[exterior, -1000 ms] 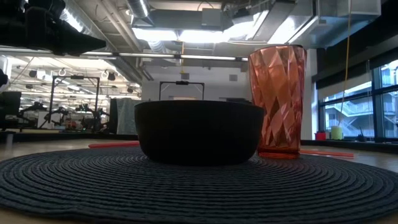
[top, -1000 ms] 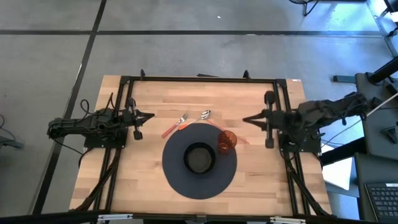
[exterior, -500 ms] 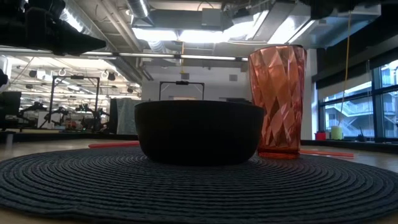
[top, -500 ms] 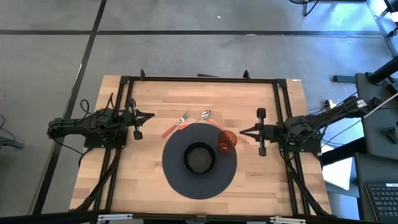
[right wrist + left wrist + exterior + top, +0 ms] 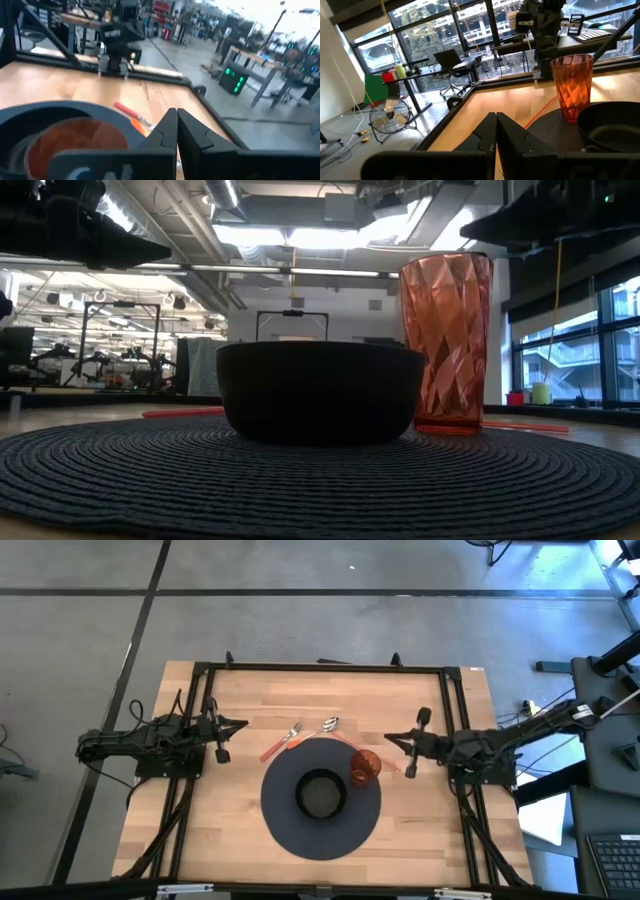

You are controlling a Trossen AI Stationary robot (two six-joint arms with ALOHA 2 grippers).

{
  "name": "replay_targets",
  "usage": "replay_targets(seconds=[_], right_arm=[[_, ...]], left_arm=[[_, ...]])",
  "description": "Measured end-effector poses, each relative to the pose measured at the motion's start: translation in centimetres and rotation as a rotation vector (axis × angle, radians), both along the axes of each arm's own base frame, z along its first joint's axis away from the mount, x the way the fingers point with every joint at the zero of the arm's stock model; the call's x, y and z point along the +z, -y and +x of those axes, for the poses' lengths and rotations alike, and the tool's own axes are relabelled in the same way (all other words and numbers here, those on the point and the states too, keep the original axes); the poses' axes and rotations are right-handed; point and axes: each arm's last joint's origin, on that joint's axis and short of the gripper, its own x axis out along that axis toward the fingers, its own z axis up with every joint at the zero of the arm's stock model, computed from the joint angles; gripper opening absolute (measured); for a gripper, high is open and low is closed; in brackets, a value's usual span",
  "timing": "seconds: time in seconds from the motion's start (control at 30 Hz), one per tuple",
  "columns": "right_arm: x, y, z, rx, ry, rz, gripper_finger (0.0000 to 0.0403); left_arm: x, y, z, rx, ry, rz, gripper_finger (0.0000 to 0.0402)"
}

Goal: Pick & Place Utensil
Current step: Put the red straw into the orange cup

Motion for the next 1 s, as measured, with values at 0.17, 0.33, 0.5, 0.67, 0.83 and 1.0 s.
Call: replay_targets(seconds=[0.17,0.33,0.5,0.67,0.83,1.0], right_arm=[[-1.4,0.9,0.1,0.024,-0.032,0.045,0.0003],[-2.5,2.4,0.0,0.029,-0.005,0.073,0.0002],[-3.2,3.6,-0.2,-0.037,-0.016,0.107,0.0002],[-3.5,4.0,-0.3,-0.067,-0.023,0.120,0.0005],[-3.9,4.0,-0.3,-0.071,-0.058,0.122,0.0006],[-4.7,4.1,-0.5,-0.088,-0.140,0.157,0.0006]], left_arm=[[0.0,0.0,0.0,0.000,0.000,0.000,0.0004],[0.0,0.0,0.0,0.003,0.000,0.002,0.0004],[0.0,0.0,0.0,0.004,-0.005,0.013,0.0004],[0.0,0.0,0.0,0.004,-0.005,0.013,0.0004],[0.0,0.0,0.0,0.004,-0.005,0.011,0.0004],[0.0,0.0,0.0,0.011,-0.005,0.012,0.0004]])
